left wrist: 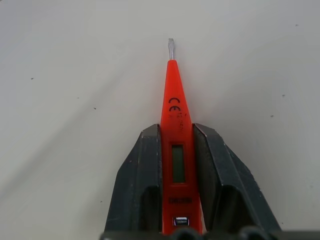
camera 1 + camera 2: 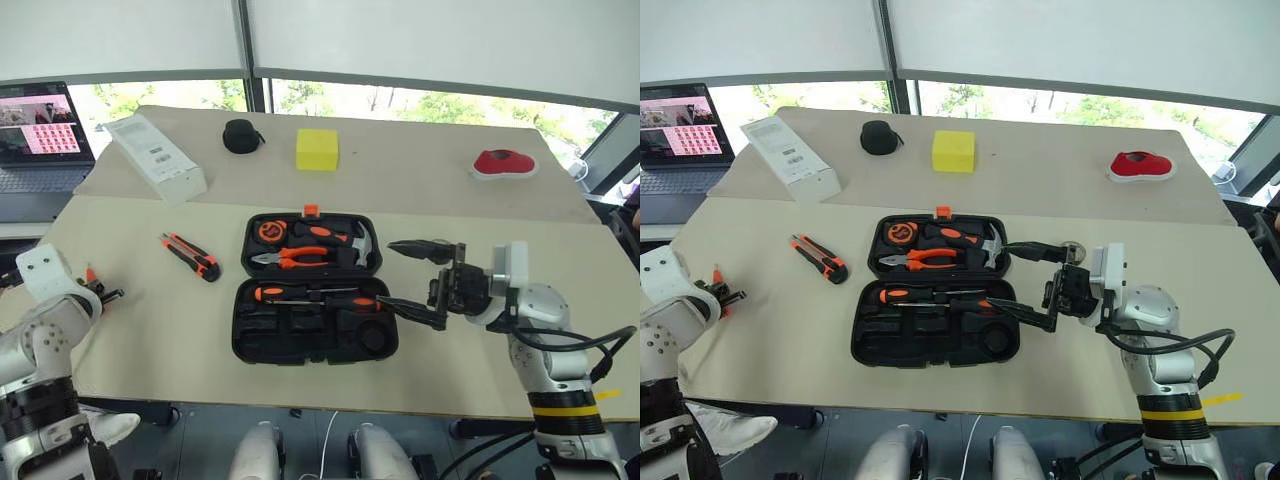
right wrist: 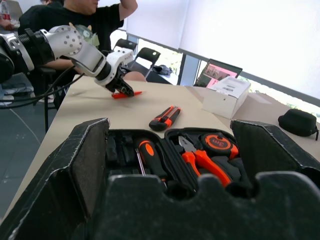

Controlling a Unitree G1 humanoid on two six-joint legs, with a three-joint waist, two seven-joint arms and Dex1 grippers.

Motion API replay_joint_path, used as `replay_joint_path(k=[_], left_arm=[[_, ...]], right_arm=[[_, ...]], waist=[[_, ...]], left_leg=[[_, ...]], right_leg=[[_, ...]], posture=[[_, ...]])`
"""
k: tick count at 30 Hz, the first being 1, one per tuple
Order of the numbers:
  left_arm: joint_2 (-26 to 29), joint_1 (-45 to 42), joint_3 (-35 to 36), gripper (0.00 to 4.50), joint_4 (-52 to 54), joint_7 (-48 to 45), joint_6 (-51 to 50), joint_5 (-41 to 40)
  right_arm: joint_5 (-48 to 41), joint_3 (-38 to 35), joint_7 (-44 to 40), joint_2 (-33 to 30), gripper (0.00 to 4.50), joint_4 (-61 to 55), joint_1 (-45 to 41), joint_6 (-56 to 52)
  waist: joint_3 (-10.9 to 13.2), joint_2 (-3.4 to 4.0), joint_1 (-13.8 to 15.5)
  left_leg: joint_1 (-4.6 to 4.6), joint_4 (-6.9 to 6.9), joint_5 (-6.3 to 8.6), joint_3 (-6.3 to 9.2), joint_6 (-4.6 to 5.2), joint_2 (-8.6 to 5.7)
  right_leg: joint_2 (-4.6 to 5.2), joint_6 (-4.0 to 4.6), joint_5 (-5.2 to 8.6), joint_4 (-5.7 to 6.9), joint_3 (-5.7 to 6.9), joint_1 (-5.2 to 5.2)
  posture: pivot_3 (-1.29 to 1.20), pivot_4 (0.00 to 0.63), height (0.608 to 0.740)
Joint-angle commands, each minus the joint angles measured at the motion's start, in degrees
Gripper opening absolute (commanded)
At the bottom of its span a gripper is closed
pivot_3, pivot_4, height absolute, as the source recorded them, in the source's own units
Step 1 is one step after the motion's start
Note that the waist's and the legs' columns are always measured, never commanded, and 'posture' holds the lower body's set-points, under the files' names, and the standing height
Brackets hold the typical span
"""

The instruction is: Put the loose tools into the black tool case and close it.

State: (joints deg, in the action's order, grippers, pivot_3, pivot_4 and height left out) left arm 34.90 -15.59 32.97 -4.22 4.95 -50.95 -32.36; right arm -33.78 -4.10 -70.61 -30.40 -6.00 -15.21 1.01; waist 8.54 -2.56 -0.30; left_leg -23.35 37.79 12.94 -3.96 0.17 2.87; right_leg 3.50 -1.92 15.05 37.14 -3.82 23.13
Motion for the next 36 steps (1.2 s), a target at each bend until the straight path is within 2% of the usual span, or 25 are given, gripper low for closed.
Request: replay_joint_path(k=[1, 3, 4, 6, 8, 10, 12, 14, 19, 22, 30, 36], left_arm=[[6.22, 3.19, -0.9, 0.45, 7.12, -24.76, 11.97, -3.07], [10.79, 5.17, -2.62, 0.45, 11.02, -43.54, 19.29, -5.56], [12.66, 5.67, -4.22, 0.45, 12.68, -49.98, 20.68, -6.46], [15.72, 5.61, -8.98, 0.45, 15.3, -60.21, 22.52, -7.17], [18.73, 4.24, -16.26, 0.45, 17.7, -68.89, 23.95, -6.14], [20.3, 1.86, -23.46, 0.45, 19.31, -73.96, 24.99, -3.4], [20.1, -3.48, -34.39, 0.45, 19.59, -75.54, 26.07, 4.39], [18.44, -8.26, -41.89, 0.45, 18.34, -75.3, 26.05, 10.33], [14.23, -14.55, -51.14, 0.45, 12.61, -74.61, 27.26, 19.48], [13.16, -16.62, -53.4, 0.45, 10.42, -74.35, 26.98, 22.68], [12.07, -17.66, -55.78, 0.45, 11.64, -76.22, 23.64, 24.6], [14.7, -17.27, -59.06, 0.45, 15.02, -76.79, 20.33, 29.51]], right_arm=[[-0.51, -2.87, 0.3, -2.18, 4.5, -2.55, 0.87, 0.4], [-0.86, -4.16, 0.3, -3.81, 4.5, -2.69, 1.76, -0.18], [-0.55, -4.82, 0.12, -4.92, 4.5, -2.27, 2.37, -0.23], [0.49, -5.88, -0.81, -7.27, 4.5, -1.4, 3.98, 0.24], [0.69, -6.9, -1.08, -9.17, 4.5, -1.32, 5.79, 0.12], [0.36, -7.64, -0.71, -10.04, 4.5, -1.91, 7.12, -0.62], [0.57, -7.92, -0.5, -10.71, 4.5, -2.93, 8.7, -0.7], [0.43, -7.99, 0.31, -10.84, 4.5, -4.17, 9.68, -0.97], [-0.22, -8.69, 3.47, -10.14, 4.5, -8.39, 12.53, -2.13], [-0.35, -9.05, 5.08, -9.8, 4.5, -10.26, 14.15, -2.46], [-0.13, -8.98, 7.69, -8.93, 4.5, -12.42, 15.72, -2.75], [-0.2, -8.99, 7.95, -8.97, 4.5, -12.23, 15.55, -2.65]], waist=[[0.04, -0.08, -0.12], [0.1, -0.22, -0.12], [0.1, -0.22, -0.09], [0.11, -0.15, 0.19], [0.02, 0.29, 0.34], [0.01, 0.45, 0.25], [0.01, 0.45, 0.33], [0.03, 0.42, 0.37], [0.03, 0.42, -0.28], [0.04, 0.4, -0.38], [0.04, 0.39, -0.22], [0.04, 0.39, -0.22]], left_leg=[[-0.02, 0.0, 0.0, 0.0, 0.0, 0.0], [-0.2, 0.0, -0.02, -0.01, -0.05, 0.04], [-0.24, 0.0, -0.02, -0.01, -0.06, 0.05], [-0.25, -0.01, 0.0, -0.01, -0.09, 0.07], [-0.17, -0.07, 0.08, -0.12, -0.1, -0.06], [-0.13, -0.08, 0.05, -0.22, 0.09, -0.12], [-0.16, -0.06, 0.02, -0.52, 0.13, -0.12], [-0.25, 0.07, 0.01, -0.62, 0.15, -0.07], [-0.33, 0.08, 0.0, -0.53, 0.16, -0.03], [-0.38, 0.08, 0.0, -0.49, 0.16, -0.04], [-0.4, 0.26, 0.0, -0.46, 0.16, -0.06], [-0.39, 0.28, 0.0, -0.44, 0.16, -0.06]], right_leg=[[0.0, 0.0, 0.0, 0.0, 0.01, 0.02], [-0.02, 0.05, 0.0, -0.03, 0.09, 0.14], [0.0, 0.07, 0.0, -0.05, 0.13, 0.17], [0.12, 0.09, 0.0, -0.12, 0.17, 0.14], [0.44, 0.14, 0.04, -0.24, 0.23, 0.06], [0.5, 0.12, 0.05, -0.25, 0.16, 0.01], [0.33, 0.09, 0.05, -0.25, 0.12, -0.01], [-0.03, -0.02, 0.01, -0.28, 0.03, 0.0], [-0.29, -0.08, 0.03, -0.19, -0.12, 0.12], [-0.29, -0.11, 0.05, -0.19, -0.13, 0.15], [-0.23, -0.19, 0.07, -0.13, -0.11, 0.08], [-0.23, -0.19, 0.07, -0.11, -0.11, 0.06]], posture=[[0.0, 0.15, 0.74], [0.0, 0.15, 0.74], [0.0, 0.15, 0.74], [0.0, 0.15, 0.74], [0.0, 0.15, 0.74], [0.0, 0.15, 0.74], [0.0, 0.15, 0.74], [0.0, 0.15, 0.74], [0.0, 0.15, 0.74], [0.0, 0.15, 0.74], [0.0, 0.15, 0.74], [0.0, 0.15, 0.74]])
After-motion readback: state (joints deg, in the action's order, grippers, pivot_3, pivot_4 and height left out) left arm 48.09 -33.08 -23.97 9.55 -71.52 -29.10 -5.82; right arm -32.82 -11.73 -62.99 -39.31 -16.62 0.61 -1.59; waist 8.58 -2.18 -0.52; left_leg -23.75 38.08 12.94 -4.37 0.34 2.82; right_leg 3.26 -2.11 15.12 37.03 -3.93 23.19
